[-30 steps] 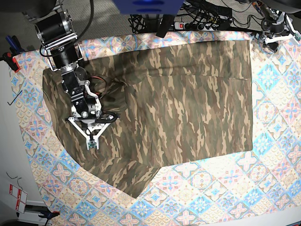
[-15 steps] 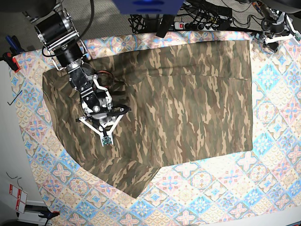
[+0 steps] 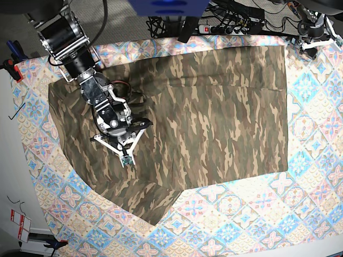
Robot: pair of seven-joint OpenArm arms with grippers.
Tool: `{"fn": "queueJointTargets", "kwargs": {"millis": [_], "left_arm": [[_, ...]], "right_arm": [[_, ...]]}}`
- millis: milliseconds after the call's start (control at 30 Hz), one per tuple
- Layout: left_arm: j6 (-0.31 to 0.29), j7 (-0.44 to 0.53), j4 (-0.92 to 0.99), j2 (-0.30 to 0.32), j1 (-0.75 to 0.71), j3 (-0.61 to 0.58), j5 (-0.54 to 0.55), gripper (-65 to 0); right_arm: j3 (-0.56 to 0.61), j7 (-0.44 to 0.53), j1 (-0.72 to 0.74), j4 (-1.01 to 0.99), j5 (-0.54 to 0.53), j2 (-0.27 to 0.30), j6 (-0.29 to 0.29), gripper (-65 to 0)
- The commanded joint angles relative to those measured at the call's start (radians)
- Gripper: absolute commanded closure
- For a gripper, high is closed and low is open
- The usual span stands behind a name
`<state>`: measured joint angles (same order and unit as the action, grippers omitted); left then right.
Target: Fold the T-shirt properly
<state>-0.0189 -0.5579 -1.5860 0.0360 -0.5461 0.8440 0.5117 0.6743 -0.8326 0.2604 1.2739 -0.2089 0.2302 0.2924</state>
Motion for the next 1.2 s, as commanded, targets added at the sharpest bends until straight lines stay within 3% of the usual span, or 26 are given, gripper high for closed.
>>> {"fn": "queueJointTargets", "kwargs": {"millis": [0,400,700,833,1033,1167], "left_arm": [[0.0,0.017,-0.017,0.012,-0.009,0.008,-0.002,-49.8],[0.0,0.017,-0.017,0.012,-0.009,0.008,-0.002,-49.8],[0.0,0.016,-0.027,0.025,-0.004,0.01,0.0,-49.8],[0.0,0.012,-0.103,0.054,-0.004,0.004,-0.002,-49.7],[0.0,0.011,-0.136,0.141,0.036,-0.041,0.0,-49.7],[-0.002,-0.078,-0.106,0.169,0.139,-0.038,0.001,-49.7]], "right_arm": [[-0.003,0.035,0.024,0.014,0.013,0.002,0.003,-1.2],[0.072,0.046,0.086,0.135,0.016,0.011,0.003,-14.5],[0.061,0.003,0.112,0.184,0.016,0.057,0.003,-49.5],[-0.083,0.005,0.133,0.126,0.015,0.067,0.003,-56.3],[-0.379,0.108,0.185,-0.159,0.015,0.064,0.003,-55.8],[-0.457,0.192,0.256,-0.399,0.015,0.068,0.001,-55.8]]}}
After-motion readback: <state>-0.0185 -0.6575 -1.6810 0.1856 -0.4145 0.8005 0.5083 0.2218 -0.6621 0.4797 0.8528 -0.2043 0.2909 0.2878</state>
